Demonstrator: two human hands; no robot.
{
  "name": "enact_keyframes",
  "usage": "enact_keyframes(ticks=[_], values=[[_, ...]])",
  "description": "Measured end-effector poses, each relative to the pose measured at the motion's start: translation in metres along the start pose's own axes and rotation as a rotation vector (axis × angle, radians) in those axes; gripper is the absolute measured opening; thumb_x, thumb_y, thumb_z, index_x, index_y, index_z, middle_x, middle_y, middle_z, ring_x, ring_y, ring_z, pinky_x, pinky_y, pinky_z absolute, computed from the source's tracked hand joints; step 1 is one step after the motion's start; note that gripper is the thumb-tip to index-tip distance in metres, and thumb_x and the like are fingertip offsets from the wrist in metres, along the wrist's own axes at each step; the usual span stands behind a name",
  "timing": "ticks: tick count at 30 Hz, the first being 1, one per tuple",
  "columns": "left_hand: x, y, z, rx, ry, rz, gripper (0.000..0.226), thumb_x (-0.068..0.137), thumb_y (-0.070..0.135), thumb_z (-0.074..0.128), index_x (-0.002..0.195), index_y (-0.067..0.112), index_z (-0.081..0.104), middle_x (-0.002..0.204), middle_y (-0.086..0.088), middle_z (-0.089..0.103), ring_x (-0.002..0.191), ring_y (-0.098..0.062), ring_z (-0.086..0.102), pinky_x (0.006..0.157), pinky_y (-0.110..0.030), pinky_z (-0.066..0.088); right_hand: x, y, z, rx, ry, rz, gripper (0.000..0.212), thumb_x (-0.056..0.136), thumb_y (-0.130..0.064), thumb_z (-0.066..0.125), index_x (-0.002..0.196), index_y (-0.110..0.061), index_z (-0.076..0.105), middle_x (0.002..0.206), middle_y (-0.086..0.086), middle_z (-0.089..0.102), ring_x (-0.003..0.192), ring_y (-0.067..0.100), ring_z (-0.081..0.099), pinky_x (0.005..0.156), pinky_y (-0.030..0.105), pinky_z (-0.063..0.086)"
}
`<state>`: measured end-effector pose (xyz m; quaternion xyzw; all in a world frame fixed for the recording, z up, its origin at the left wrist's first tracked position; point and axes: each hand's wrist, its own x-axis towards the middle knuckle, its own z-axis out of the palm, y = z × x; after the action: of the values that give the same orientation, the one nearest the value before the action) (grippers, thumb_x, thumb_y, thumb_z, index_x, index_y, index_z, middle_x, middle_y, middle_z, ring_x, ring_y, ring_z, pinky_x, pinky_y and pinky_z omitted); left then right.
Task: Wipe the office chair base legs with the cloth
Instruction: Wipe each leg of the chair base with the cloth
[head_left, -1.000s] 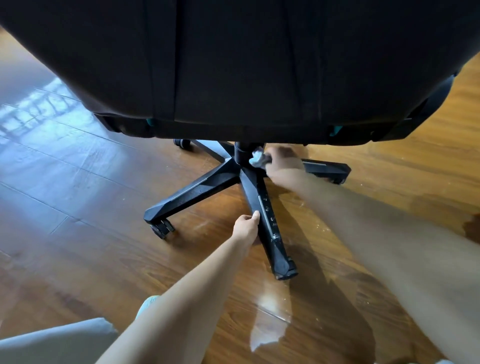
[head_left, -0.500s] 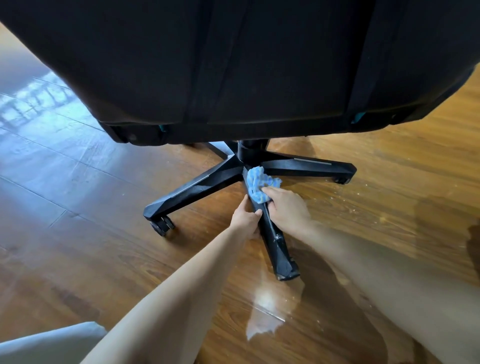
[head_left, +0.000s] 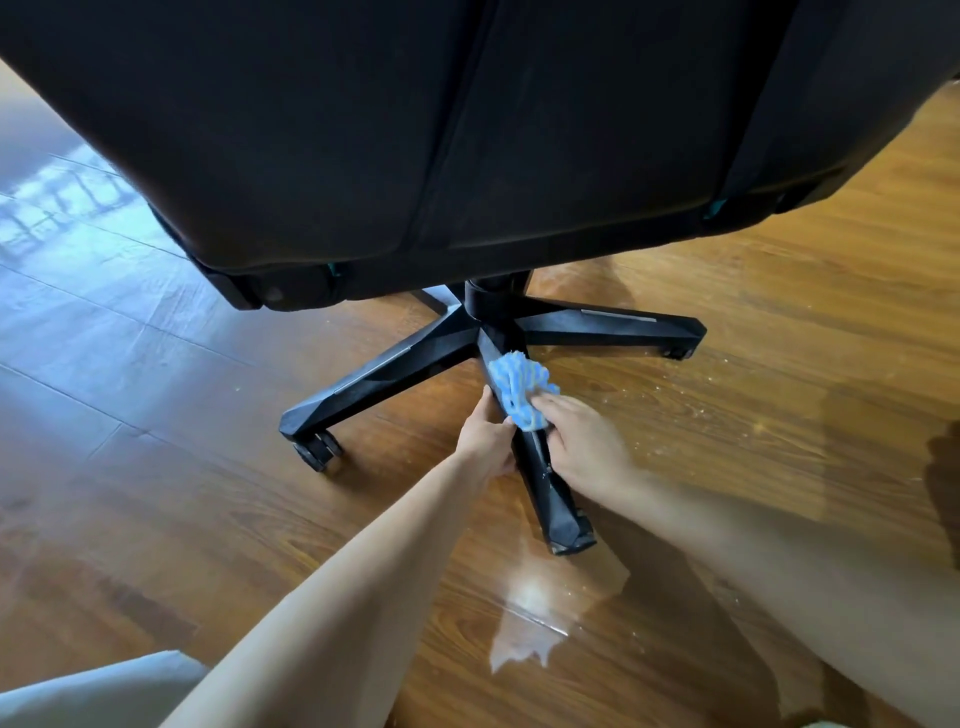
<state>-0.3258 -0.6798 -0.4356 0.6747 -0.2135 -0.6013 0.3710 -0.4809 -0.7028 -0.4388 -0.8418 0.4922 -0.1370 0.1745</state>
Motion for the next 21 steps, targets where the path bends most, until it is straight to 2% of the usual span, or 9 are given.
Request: enact_keyframes(ticks=[2,4,8,12,15,17,19,21], values=[[0.000,0.001,0.001,0.006,-0.011,-0.004,0.075,0.108,0.020,0.059,0.164,0.049,0.020,0.108,0.003,0.074,0.070,-0.011,0.067,0.067,-0.034,0.066,-0.004,0.000,0.001,-0.020,0.014,-0.014,0.060,0.089,0.002,0.046,0.147,-0.013,0.053,0.151,0.000,0.053,0.146,0.015,0.039,0.121,0.040,0.034],[0.000,0.002,0.002,-0.009,-0.008,-0.021,0.074,0.109,0.021,0.058,0.164,0.049,0.019,0.112,0.002,0.074,0.073,-0.011,0.067,0.057,-0.030,0.063,0.014,-0.005,-0.001,-0.062,0.030,-0.011,0.060,0.091,0.001,0.047,0.148,-0.014,0.052,0.152,-0.002,0.051,0.150,0.014,0.032,0.123,0.040,0.027],[-0.004,0.005,0.005,-0.058,0.010,-0.045,0.073,0.109,0.018,0.057,0.165,0.048,0.021,0.130,-0.005,0.070,0.079,-0.012,0.070,0.050,-0.028,0.059,0.073,-0.015,-0.014,-0.089,0.031,0.018,0.055,0.092,0.002,0.044,0.142,-0.017,0.058,0.146,-0.001,0.058,0.145,0.021,0.038,0.116,0.043,0.032],[-0.006,0.005,0.005,-0.060,0.024,-0.053,0.073,0.109,0.020,0.058,0.164,0.050,0.021,0.132,-0.004,0.069,0.093,-0.017,0.073,0.059,-0.035,0.062,0.105,-0.013,-0.025,-0.016,-0.081,0.118,0.053,0.095,-0.004,0.041,0.143,-0.021,0.056,0.143,0.008,0.058,0.131,0.028,0.050,0.105,0.041,0.043],[-0.004,0.001,0.004,-0.038,0.011,-0.049,0.072,0.109,0.022,0.058,0.164,0.049,0.021,0.122,-0.001,0.072,0.083,-0.013,0.073,0.056,-0.032,0.062,0.081,-0.016,-0.020,0.025,-0.080,0.121,0.051,0.098,-0.003,0.038,0.143,-0.019,0.055,0.143,0.005,0.059,0.126,0.025,0.057,0.099,0.039,0.049],[0.001,-0.001,0.002,-0.003,0.011,-0.032,0.071,0.109,0.022,0.057,0.164,0.050,0.021,0.116,0.003,0.073,0.080,-0.011,0.072,0.056,-0.031,0.062,0.050,-0.015,-0.016,0.014,-0.064,0.085,0.054,0.098,0.000,0.037,0.147,-0.018,0.052,0.150,0.000,0.053,0.135,0.021,0.053,0.107,0.037,0.045],[0.005,-0.004,0.000,0.054,0.014,-0.003,0.068,0.110,0.023,0.055,0.161,0.055,0.024,0.108,0.009,0.073,0.072,-0.008,0.070,0.056,-0.032,0.063,0.021,-0.012,-0.013,0.042,-0.063,0.049,0.059,0.097,0.001,0.037,0.153,-0.018,0.045,0.159,-0.003,0.043,0.145,0.016,0.041,0.118,0.034,0.034],[0.009,-0.011,0.002,0.108,0.010,0.030,0.063,0.110,0.020,0.050,0.158,0.057,0.032,0.108,0.007,0.075,0.068,-0.011,0.067,0.068,-0.042,0.066,0.001,-0.010,-0.006,0.101,-0.082,0.033,0.061,0.097,0.000,0.038,0.155,-0.017,0.042,0.161,-0.005,0.038,0.148,0.012,0.035,0.121,0.030,0.028]])
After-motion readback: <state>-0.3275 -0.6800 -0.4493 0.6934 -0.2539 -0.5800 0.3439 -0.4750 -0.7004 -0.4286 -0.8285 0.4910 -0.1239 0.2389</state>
